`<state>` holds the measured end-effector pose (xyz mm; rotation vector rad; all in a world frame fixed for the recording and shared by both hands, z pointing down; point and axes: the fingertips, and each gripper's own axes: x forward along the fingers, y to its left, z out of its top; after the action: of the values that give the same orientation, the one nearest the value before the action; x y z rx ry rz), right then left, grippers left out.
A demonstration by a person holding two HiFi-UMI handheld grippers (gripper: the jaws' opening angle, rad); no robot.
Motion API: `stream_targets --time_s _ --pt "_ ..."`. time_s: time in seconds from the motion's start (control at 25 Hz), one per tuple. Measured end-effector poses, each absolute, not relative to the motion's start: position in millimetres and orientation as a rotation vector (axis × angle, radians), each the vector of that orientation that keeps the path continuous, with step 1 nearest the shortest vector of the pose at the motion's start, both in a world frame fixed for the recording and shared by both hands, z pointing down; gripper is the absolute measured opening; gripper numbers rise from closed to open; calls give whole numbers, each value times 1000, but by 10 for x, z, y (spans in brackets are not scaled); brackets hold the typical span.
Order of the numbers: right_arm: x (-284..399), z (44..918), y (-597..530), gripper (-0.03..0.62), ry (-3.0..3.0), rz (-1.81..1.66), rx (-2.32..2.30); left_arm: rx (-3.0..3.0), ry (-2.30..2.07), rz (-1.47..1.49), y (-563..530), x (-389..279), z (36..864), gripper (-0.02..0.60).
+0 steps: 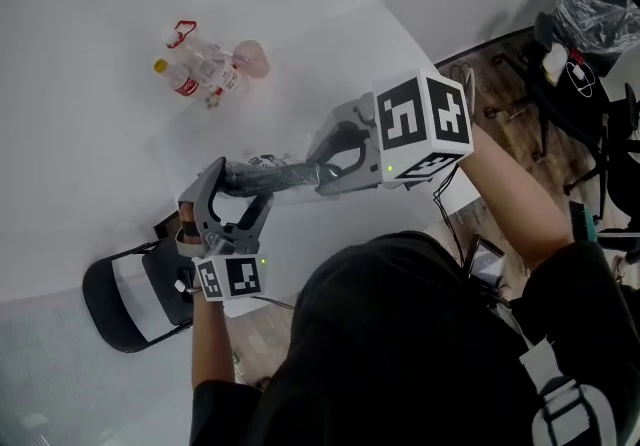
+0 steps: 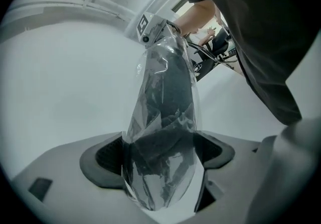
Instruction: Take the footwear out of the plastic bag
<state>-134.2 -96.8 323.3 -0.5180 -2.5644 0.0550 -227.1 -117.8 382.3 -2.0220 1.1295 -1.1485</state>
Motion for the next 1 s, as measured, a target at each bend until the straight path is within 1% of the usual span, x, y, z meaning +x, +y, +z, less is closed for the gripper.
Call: stream_targets --time_s 0.04,0.12,0.24,0.44,0.52,0.72,0.92,0.96,1.0 --pt "-1347 3259 -978 138 -2560 9 -489 -2026 1126 -1156 -1161 -2266 3838 451" --pt "-1332 3296 -1080 101 -2549 -96 -374 -2064 1118 -1145 -1124 -2229 3856 451" --pt "-1308 3261 -1220 80 -2541 -257 -275 -2177 1170 -1095 -1134 -2260 3836 451" --pt "-1214 3249 -1365 77 -2477 -533 -165 -2335 1352 -1091 -1164 -2699 3818 453" --pt "-1201 3230 -1365 77 -2427 -656 -150 -2417 1364 -1086 -1158 -2760 3751 453" --pt "-1285 3039 -1181 77 -2398 -863 -244 -2364 1136 -1349 -1198 -2650 3921 454" --pt "-1431 2843 -1049 77 -2498 -852 -366 -2324 985 -1502 -1217 -2645 4247 451" --pt "-1453 2831 -1051 77 -2506 -852 -380 -2310 985 -1521 -1211 -2660 4280 434" --pt "-1458 2823 -1050 77 -2512 -856 -386 -2297 994 -1525 -1205 -2653 4297 298"
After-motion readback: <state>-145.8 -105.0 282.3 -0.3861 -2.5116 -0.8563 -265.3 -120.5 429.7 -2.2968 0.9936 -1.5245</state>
